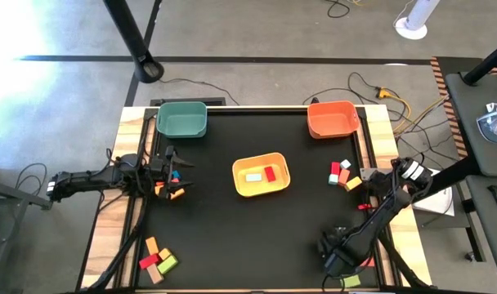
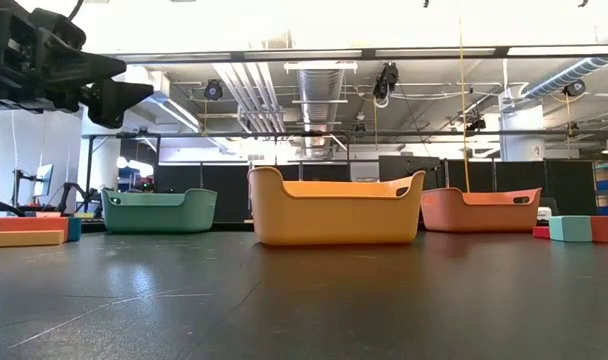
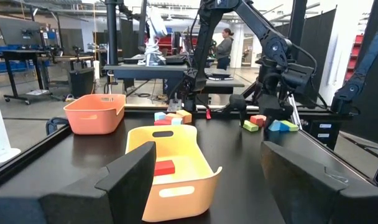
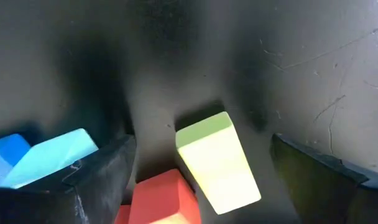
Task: Sort blocks by size
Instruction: Put the yellow thin block into the yellow bin
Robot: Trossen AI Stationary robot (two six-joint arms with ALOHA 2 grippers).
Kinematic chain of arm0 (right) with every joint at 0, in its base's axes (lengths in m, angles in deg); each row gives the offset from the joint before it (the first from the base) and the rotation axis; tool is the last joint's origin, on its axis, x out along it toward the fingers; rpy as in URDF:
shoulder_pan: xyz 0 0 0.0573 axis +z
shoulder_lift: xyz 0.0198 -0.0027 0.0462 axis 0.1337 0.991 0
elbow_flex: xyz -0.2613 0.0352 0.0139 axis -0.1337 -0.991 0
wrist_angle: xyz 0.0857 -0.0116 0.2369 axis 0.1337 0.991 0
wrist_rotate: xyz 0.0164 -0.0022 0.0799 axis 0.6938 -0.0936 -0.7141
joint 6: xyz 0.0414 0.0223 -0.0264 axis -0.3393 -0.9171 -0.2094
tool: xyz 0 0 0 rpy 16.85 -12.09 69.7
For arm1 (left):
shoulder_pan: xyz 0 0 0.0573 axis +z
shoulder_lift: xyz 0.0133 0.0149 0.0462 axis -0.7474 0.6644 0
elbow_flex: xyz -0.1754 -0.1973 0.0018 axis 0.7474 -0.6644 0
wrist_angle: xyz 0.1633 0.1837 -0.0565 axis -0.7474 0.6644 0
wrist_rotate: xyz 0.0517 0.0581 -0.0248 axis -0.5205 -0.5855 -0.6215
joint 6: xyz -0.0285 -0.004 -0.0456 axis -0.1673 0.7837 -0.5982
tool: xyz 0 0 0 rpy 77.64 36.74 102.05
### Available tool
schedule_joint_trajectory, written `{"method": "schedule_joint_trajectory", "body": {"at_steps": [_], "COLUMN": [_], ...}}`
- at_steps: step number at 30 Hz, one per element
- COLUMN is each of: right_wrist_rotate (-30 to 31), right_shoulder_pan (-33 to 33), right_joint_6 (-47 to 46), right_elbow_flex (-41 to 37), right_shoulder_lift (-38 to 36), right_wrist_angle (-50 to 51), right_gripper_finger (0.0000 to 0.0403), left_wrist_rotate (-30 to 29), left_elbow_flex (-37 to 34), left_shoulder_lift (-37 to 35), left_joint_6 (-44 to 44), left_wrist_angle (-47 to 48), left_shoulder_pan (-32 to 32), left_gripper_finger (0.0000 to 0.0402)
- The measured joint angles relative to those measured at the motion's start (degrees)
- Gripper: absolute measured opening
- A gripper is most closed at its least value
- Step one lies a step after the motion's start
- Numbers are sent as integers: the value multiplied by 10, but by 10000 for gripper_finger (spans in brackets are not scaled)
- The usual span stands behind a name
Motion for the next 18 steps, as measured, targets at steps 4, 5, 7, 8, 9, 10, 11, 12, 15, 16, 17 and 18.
{"method": "schedule_joint_trajectory", "body": {"at_steps": [4,5,7,8,9,10,11,12,15,16,17,18], "right_wrist_rotate": [-1,-1,-1,-1,-1,-1,-1,-1,-2,-2,-2,-1], "right_shoulder_pan": [0,0,0,0,0,0,0,0,0,0,0,0], "right_joint_6": [12,17,30,35,40,44,45,45,45,47,49,49], "right_elbow_flex": [-6,-6,-6,-7,-7,-8,-10,-11,-18,-19,-20,-21], "right_shoulder_lift": [0,0,0,0,0,0,0,0,-1,-1,-1,-1], "right_wrist_angle": [-6,-6,-7,-7,-7,-7,-7,-7,-9,-9,-8,-6], "right_gripper_finger": [347,337,311,297,281,266,250,235,194,181,168,156], "left_wrist_rotate": [0,0,0,0,0,0,0,0,0,0,0,0], "left_elbow_flex": [0,0,0,0,0,0,0,0,0,0,0,0], "left_shoulder_lift": [0,0,0,0,0,0,0,0,0,0,0,0], "left_joint_6": [0,0,0,0,0,0,0,0,0,0,0,0], "left_wrist_angle": [0,0,0,0,0,0,0,0,0,0,0,0], "left_shoulder_pan": [0,0,0,0,0,0,0,0,0,0,0,0], "left_gripper_finger": [274,274,274,274,274,274,274,274,274,274,274,274]}}
